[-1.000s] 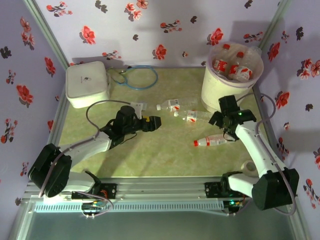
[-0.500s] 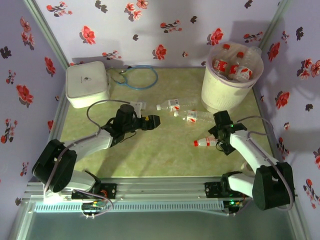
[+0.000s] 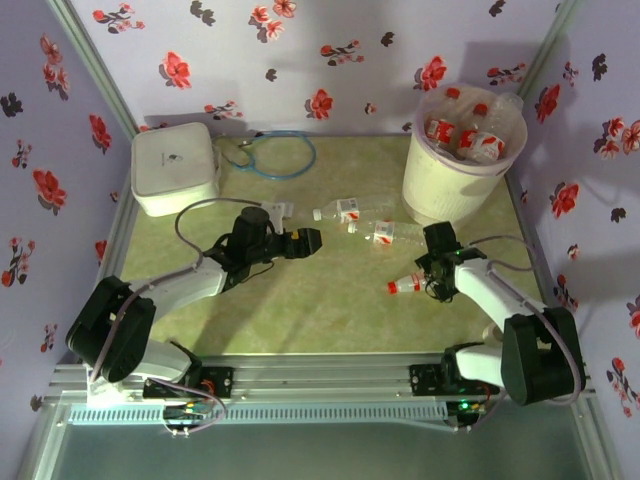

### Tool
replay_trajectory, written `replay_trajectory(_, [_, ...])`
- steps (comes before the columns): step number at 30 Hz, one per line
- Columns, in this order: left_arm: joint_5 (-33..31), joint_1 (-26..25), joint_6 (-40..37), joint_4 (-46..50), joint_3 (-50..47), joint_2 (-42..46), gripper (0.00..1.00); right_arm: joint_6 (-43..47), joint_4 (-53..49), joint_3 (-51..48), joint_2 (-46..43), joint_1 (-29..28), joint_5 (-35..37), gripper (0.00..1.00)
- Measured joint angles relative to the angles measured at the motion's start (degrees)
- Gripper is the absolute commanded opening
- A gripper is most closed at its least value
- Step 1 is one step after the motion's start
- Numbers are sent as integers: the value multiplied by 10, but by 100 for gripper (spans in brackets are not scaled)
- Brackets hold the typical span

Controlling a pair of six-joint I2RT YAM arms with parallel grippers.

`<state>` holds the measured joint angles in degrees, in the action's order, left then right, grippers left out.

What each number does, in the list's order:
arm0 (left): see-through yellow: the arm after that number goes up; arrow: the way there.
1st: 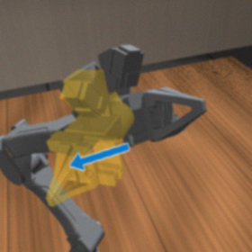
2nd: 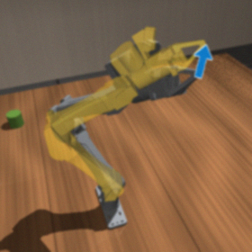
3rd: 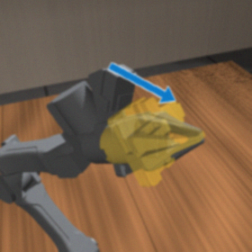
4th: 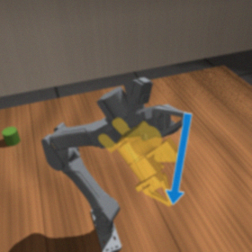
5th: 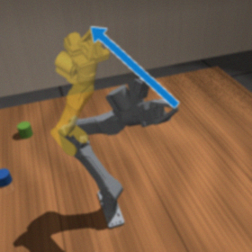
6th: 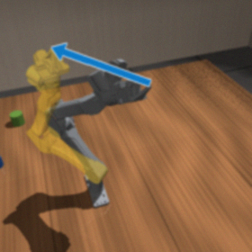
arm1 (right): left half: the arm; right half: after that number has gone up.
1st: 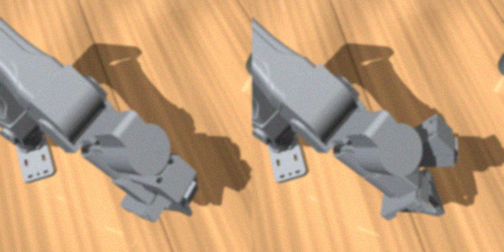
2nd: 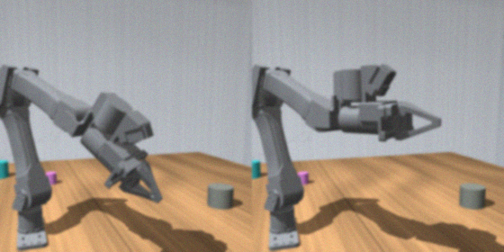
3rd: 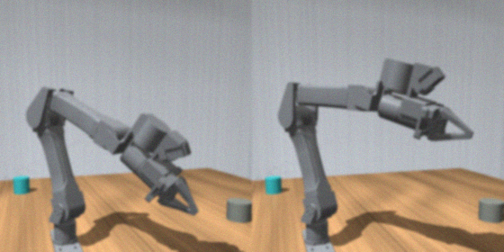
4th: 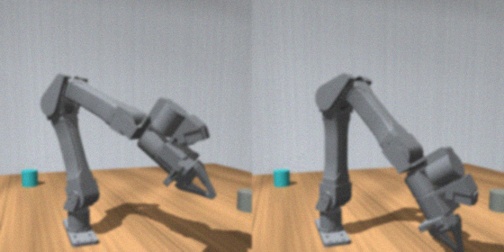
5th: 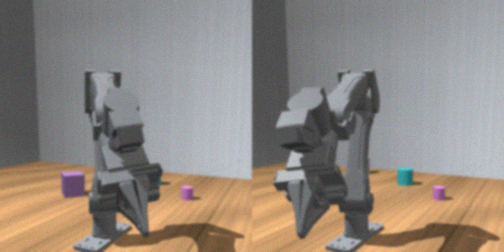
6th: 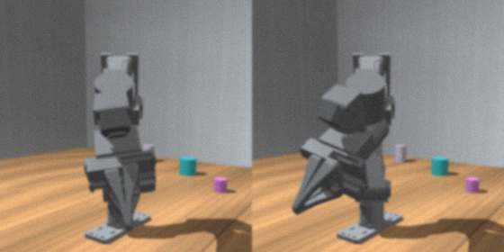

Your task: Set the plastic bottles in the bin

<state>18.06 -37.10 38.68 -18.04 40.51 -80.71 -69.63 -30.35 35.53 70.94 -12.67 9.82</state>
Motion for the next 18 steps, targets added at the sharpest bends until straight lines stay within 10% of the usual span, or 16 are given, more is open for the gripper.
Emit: replay_trajectory(18, [0,0,7,-13,0,-8,86,95,1,78,-70,-73,31,43])
